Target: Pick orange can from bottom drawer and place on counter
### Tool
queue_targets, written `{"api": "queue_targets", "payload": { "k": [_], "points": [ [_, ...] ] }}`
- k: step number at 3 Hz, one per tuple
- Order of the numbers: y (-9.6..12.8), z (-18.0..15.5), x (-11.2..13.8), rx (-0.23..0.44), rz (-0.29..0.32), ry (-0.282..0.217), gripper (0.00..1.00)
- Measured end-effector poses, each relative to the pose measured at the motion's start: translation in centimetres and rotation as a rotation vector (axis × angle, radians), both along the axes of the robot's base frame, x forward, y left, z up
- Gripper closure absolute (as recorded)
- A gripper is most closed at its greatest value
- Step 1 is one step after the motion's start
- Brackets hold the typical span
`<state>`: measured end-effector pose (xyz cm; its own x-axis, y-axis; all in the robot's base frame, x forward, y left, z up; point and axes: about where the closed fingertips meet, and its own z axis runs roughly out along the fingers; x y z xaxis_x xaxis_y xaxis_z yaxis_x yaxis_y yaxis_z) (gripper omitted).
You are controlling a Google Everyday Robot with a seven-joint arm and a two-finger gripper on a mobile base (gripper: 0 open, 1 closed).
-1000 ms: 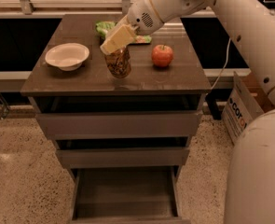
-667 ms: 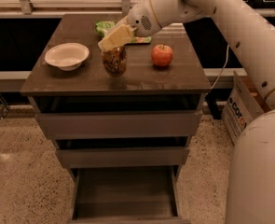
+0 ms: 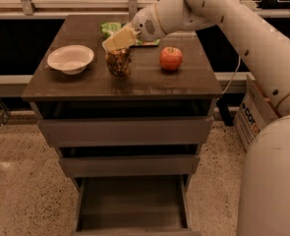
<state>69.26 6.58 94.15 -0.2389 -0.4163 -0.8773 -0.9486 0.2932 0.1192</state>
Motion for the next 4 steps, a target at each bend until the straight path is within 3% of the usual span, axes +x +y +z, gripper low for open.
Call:
{"api": "queue_targets", "payload": {
  "k": [1, 2, 3, 4],
  "points": [
    [-0.15, -0.43, 0.18, 0.003, -0.027, 0.026, 1.0],
    [-0.41, -0.76, 0.22, 0.013, -0.044, 0.05, 0.84],
    [-0.54, -1.09, 0.21, 0.034, -0.052, 0.073, 0.52],
    [-0.26, -1.21, 0.17, 0.033, -0.048, 0.075, 0.29]
  ]
}}
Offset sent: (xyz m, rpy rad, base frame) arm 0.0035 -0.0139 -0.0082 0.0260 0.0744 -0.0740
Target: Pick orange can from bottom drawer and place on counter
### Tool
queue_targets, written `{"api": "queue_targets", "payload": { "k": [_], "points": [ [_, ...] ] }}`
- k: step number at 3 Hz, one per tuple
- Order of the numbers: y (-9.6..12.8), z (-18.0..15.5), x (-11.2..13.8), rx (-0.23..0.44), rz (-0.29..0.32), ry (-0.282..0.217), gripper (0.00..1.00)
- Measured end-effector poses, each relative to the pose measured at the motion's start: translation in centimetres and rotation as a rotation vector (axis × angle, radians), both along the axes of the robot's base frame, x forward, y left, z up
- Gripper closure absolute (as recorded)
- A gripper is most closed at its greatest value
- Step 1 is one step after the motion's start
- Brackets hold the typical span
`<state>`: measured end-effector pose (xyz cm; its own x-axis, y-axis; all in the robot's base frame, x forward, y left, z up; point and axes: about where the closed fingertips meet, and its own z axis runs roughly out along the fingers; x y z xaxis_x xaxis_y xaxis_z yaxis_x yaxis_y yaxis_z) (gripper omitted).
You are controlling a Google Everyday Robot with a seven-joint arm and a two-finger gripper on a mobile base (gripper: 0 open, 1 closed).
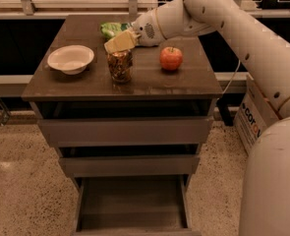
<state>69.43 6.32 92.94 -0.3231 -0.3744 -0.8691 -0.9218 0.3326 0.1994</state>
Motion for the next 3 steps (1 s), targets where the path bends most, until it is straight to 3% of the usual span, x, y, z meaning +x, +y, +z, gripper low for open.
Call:
{"api": "queue_targets", "payload": {
  "k": [1, 2, 3],
  "points": [
    [0.28, -0.13, -0.04, 0.0, 0.005, 0.002, 0.07],
    [0.47, -0.22, -0.07, 0.0, 0.008, 0.004, 0.0],
    [0.09, -0.2, -0.3, 0.017, 0.027, -0.002, 0.0]
  ]
}}
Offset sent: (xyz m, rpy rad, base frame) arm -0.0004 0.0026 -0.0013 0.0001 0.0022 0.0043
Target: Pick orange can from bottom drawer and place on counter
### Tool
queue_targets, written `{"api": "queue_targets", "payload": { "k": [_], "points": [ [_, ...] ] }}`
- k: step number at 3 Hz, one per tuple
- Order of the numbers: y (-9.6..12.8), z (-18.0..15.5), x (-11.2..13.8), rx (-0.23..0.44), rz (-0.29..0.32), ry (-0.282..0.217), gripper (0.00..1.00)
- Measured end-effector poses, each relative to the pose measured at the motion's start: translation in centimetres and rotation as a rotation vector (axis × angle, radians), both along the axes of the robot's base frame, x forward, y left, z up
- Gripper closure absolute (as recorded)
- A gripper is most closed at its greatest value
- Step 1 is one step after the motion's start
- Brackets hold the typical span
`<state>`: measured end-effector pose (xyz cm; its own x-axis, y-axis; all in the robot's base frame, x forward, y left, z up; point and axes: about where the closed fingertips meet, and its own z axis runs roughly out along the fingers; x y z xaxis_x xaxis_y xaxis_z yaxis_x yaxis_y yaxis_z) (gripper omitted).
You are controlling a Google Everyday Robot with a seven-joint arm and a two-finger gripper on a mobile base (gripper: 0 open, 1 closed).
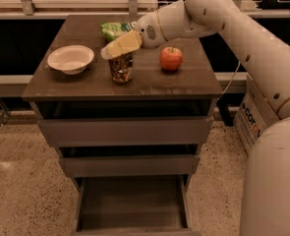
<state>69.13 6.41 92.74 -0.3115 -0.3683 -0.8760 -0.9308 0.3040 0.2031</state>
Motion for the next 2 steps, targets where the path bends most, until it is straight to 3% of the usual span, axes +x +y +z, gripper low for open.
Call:
{"api": "queue_targets", "payload": {
  "k": [1, 2],
  "points": [
    [-2.0, 1.9, -1.2, 0.009, 0.031, -0.108, 0.0],
    [-3.2, 5.5, -2.8, -0.055, 0.134, -0.317, 0.0]
  ]
}}
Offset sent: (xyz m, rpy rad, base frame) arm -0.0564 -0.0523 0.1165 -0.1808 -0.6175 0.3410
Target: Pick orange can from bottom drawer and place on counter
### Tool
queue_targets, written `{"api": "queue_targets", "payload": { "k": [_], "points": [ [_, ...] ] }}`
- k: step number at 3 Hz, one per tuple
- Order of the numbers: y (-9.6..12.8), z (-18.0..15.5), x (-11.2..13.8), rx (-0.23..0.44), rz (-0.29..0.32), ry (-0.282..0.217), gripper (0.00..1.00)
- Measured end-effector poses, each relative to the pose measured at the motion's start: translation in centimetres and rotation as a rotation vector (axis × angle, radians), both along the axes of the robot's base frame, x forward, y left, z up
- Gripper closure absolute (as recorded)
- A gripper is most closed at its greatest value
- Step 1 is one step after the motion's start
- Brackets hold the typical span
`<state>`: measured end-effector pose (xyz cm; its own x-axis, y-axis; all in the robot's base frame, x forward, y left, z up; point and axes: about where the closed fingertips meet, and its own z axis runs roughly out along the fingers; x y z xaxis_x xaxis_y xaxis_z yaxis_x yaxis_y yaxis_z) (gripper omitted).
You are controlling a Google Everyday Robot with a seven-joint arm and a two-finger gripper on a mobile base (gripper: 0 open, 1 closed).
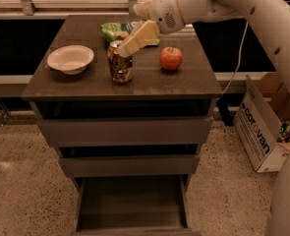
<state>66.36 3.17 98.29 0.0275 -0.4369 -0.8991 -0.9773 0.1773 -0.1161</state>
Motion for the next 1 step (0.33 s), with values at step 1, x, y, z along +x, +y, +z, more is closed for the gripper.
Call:
{"api": "queue_targets", "payload": {
  "k": [1],
  "points": [
    [0.01, 0.08, -0.62, -0.018, 0.05, -0.042, 0.0]
  ]
}}
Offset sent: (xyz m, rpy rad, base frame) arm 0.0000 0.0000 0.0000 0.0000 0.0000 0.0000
